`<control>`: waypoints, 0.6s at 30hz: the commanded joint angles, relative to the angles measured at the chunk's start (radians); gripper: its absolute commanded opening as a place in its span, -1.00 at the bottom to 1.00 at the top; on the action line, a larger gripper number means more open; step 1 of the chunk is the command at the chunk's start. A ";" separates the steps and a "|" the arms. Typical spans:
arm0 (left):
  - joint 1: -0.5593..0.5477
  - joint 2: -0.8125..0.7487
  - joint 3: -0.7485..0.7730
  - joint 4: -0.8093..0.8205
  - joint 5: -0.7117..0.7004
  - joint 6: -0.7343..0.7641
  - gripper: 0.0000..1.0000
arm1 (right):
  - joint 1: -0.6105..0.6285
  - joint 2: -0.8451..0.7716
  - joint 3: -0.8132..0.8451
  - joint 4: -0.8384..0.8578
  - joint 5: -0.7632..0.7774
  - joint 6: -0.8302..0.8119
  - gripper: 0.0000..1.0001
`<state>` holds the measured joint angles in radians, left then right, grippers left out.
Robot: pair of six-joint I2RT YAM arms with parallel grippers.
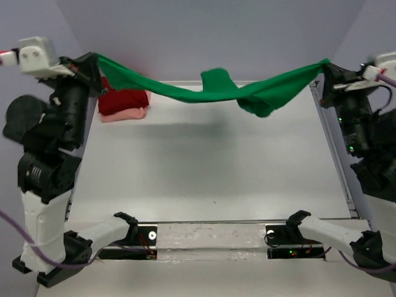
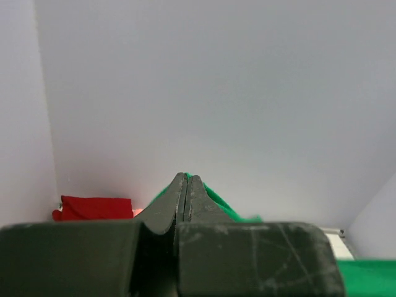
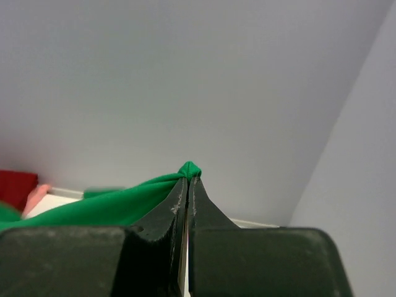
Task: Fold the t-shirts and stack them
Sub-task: Flatten out the tshirt
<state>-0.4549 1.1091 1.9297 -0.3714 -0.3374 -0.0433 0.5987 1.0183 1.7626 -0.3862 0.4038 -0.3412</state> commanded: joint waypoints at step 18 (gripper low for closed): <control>-0.008 0.289 0.098 0.091 -0.031 0.025 -1.00 | 0.015 0.408 0.291 0.066 0.133 -0.145 -1.00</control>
<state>-0.4637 1.2579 1.9388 -0.3920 -0.3954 -0.0460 0.6361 1.2999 1.9182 -0.3752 0.5720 -0.4347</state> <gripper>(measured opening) 0.014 0.011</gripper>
